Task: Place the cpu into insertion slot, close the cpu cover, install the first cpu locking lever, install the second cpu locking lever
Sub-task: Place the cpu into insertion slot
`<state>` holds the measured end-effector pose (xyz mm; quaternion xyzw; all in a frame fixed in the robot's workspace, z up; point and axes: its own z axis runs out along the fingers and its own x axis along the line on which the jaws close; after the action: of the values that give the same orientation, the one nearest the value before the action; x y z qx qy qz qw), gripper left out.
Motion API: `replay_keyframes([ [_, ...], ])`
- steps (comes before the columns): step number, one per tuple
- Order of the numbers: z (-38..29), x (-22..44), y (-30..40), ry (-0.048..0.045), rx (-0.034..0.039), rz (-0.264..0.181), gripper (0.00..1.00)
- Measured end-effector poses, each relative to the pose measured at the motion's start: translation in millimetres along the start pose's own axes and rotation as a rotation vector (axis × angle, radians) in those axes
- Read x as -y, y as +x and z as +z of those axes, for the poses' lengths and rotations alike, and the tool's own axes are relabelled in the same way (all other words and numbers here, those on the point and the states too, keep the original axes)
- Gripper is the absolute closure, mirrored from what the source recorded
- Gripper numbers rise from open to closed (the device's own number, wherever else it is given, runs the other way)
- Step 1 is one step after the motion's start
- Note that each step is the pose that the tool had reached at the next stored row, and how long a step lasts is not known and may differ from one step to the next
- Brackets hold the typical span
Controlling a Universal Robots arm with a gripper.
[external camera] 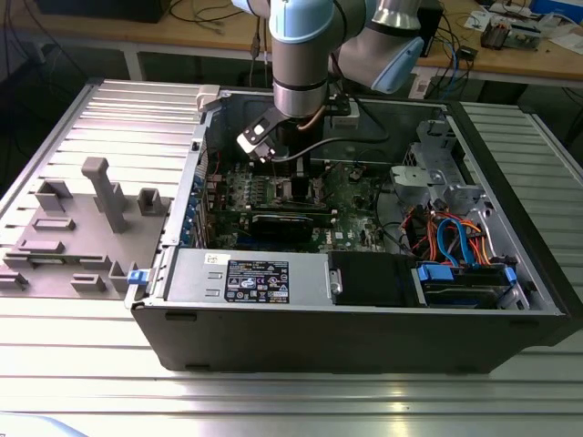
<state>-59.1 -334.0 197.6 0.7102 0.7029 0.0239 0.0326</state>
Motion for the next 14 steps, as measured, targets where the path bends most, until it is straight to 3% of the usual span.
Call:
replay_keyframes([
  [3, 0.1, 0.0, 0.0, -0.0001, 0.0000, 0.000, 0.45],
  [4, 0.0, 0.0, 0.0, 0.0000, 0.0002, 0.000, 0.38],
  [14, 1.8, 0.2, 2.1, 0.0002, 0.0006, 0.001, 0.38],
])
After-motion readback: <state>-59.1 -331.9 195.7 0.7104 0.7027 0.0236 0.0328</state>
